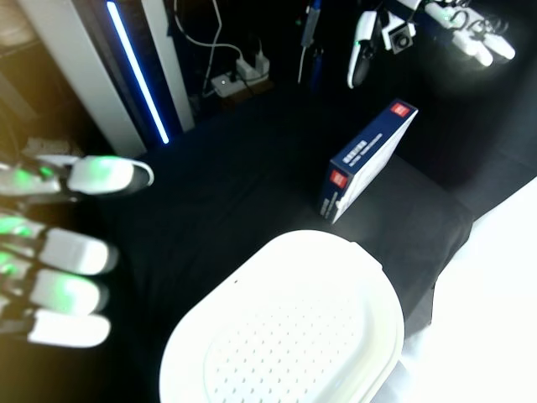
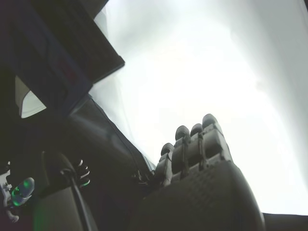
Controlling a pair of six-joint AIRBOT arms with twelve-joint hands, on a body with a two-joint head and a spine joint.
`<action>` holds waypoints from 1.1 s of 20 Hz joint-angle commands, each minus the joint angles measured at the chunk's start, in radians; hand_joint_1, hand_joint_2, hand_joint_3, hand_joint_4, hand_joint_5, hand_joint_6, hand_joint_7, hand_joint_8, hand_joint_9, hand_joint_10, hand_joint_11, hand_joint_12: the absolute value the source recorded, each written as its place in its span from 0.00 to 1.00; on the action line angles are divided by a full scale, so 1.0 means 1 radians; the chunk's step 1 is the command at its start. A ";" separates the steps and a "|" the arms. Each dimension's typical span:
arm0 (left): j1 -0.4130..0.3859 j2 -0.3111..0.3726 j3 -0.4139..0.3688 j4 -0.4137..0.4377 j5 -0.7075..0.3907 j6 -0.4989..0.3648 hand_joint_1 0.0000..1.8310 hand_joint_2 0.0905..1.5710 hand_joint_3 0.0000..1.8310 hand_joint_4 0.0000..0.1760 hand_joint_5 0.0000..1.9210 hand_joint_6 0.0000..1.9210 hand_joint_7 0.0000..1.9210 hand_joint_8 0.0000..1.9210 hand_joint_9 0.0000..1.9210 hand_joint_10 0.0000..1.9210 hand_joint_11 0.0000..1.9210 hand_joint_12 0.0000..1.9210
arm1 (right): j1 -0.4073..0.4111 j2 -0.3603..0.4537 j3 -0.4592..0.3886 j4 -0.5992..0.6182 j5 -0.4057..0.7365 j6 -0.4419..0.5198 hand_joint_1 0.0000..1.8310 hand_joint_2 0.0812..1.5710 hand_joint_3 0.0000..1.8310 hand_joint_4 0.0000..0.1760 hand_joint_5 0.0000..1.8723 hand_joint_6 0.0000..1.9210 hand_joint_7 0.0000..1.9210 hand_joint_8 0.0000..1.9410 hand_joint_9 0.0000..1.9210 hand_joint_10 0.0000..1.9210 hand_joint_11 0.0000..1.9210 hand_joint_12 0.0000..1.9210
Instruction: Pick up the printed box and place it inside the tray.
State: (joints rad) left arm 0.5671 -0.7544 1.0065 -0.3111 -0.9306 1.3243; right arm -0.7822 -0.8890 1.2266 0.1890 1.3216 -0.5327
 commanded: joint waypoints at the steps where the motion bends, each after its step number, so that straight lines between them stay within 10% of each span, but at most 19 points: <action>1: -0.009 0.013 0.002 0.005 -0.118 0.000 0.08 0.54 0.00 0.13 0.00 0.00 0.03 0.00 0.05 0.00 0.00 0.10 | 0.012 0.007 0.008 0.029 0.119 0.006 0.29 0.50 0.00 1.00 0.00 0.00 0.08 0.00 0.03 0.01 0.00 0.13; 4: -0.029 0.010 0.022 0.009 -0.058 0.004 0.09 0.57 0.00 0.18 0.00 0.00 0.03 0.00 0.05 0.00 0.00 0.12 | 0.012 0.002 0.008 0.028 0.119 0.006 0.29 0.48 0.00 1.00 0.00 0.00 0.06 0.00 0.01 0.00 0.00 0.09; 5: -0.300 -0.099 0.147 0.102 0.453 0.144 0.09 0.48 0.00 0.35 0.00 0.00 0.05 0.00 0.05 0.00 0.00 0.16 | 0.012 -0.025 0.012 -0.013 0.119 0.027 0.32 0.57 0.00 1.00 0.00 0.00 0.08 0.00 0.07 0.00 0.00 0.33; 6: -0.300 -0.099 0.147 0.102 0.456 0.144 0.09 0.48 0.00 0.35 0.00 0.00 0.05 0.00 0.05 0.00 0.00 0.16 | 0.012 -0.025 0.012 -0.013 0.119 0.027 0.32 0.57 0.00 1.00 0.00 0.00 0.08 0.00 0.07 0.00 0.00 0.33; 7: -0.300 -0.100 0.152 0.103 0.474 0.144 0.07 0.44 0.00 0.10 0.00 0.00 0.06 0.00 0.05 0.00 0.03 0.14 | 0.012 -0.028 0.014 -0.013 0.119 0.027 0.32 0.58 0.00 1.00 0.00 0.00 0.07 0.00 0.06 0.00 0.00 0.28; 13: -0.300 -0.154 0.192 0.112 0.528 0.144 0.13 0.44 0.00 0.07 0.00 0.00 0.03 0.00 0.03 0.00 0.00 0.13 | 0.012 -0.031 0.015 -0.013 0.119 0.027 0.32 0.53 0.00 1.00 0.00 0.00 0.07 0.00 0.07 0.00 0.00 0.32; 14: -0.300 -0.166 0.201 0.116 0.542 0.144 0.15 0.45 0.00 0.21 0.00 0.00 0.03 0.00 0.02 0.00 0.00 0.11 | 0.012 -0.033 0.015 -0.013 0.119 0.027 0.33 0.53 0.00 1.00 0.00 0.00 0.07 0.00 0.07 0.00 0.00 0.34; 15: -0.300 -0.175 0.208 0.120 0.555 0.145 0.12 0.49 0.00 0.00 0.00 0.00 0.06 0.01 0.05 0.00 0.00 0.19 | 0.012 -0.034 0.015 -0.013 0.119 0.027 0.32 0.52 0.00 1.00 0.00 0.00 0.08 0.00 0.07 0.00 0.00 0.35; 18: -0.300 -0.198 0.228 0.129 0.591 0.149 0.14 0.60 0.01 0.15 0.00 0.00 0.08 0.00 0.06 0.00 0.00 0.21 | 0.012 -0.036 0.015 -0.013 0.119 0.027 0.32 0.53 0.00 1.00 0.00 0.00 0.07 0.00 0.07 0.00 0.00 0.35; 22: -0.290 -0.223 0.252 0.128 0.622 0.150 0.19 0.51 0.00 0.27 0.00 0.00 0.07 0.00 0.05 0.00 0.00 0.14 | 0.012 -0.036 0.015 -0.014 0.121 0.032 0.32 0.56 0.00 1.00 0.00 0.00 0.06 0.00 0.07 0.00 0.00 0.33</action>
State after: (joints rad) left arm 0.2855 -0.9813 1.2560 -0.1848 -0.2085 1.4712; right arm -0.7822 -0.9310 1.2350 0.1539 1.3190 -0.5117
